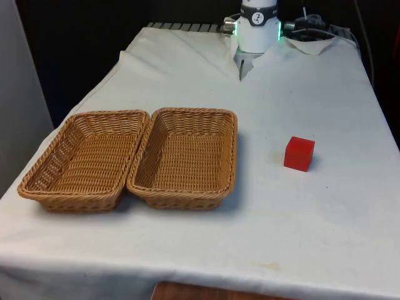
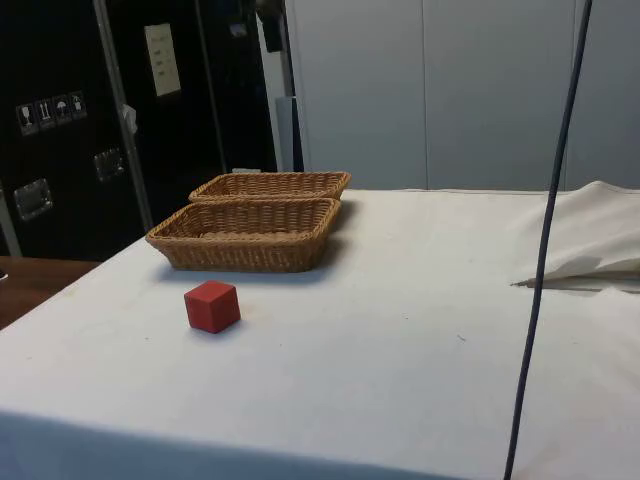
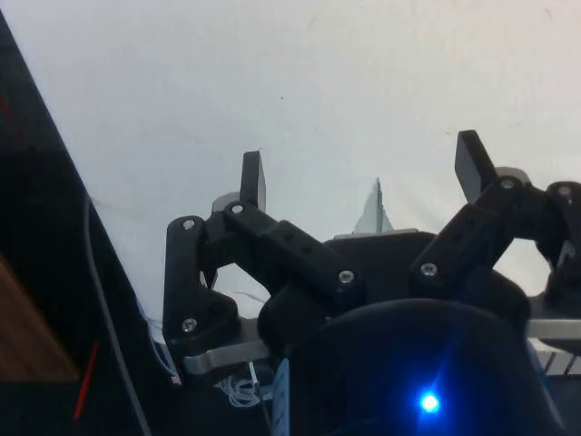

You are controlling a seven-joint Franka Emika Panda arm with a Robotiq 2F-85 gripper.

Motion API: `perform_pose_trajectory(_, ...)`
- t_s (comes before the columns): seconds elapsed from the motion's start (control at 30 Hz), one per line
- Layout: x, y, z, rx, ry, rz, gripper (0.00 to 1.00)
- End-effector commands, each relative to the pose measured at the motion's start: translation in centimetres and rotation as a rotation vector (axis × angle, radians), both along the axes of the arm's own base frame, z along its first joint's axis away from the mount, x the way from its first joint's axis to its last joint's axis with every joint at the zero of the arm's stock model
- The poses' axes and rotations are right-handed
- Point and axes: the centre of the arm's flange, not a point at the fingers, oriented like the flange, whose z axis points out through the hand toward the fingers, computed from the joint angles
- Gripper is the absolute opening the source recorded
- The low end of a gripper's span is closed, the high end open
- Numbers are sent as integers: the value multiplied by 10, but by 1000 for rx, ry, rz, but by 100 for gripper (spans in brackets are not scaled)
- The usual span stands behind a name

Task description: Pick up the red cube and place it into the right basket.

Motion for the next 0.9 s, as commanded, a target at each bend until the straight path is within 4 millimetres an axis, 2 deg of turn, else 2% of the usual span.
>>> perform_pose_trajectory(0.0, 1, 1, -1, -1, 1, 1, 100)
perform_pose_trajectory(0.23, 24, 14, -17, -9, 21, 2, 100)
perform_pose_trajectory(0.27, 21, 10, -14, -13, 11, 1, 100)
perform_pose_trajectory(0.43, 41, 21, -24, -14, 21, 3, 100)
perform_pose_trajectory(0.87, 56, 32, -46, -22, 25, -45, 100)
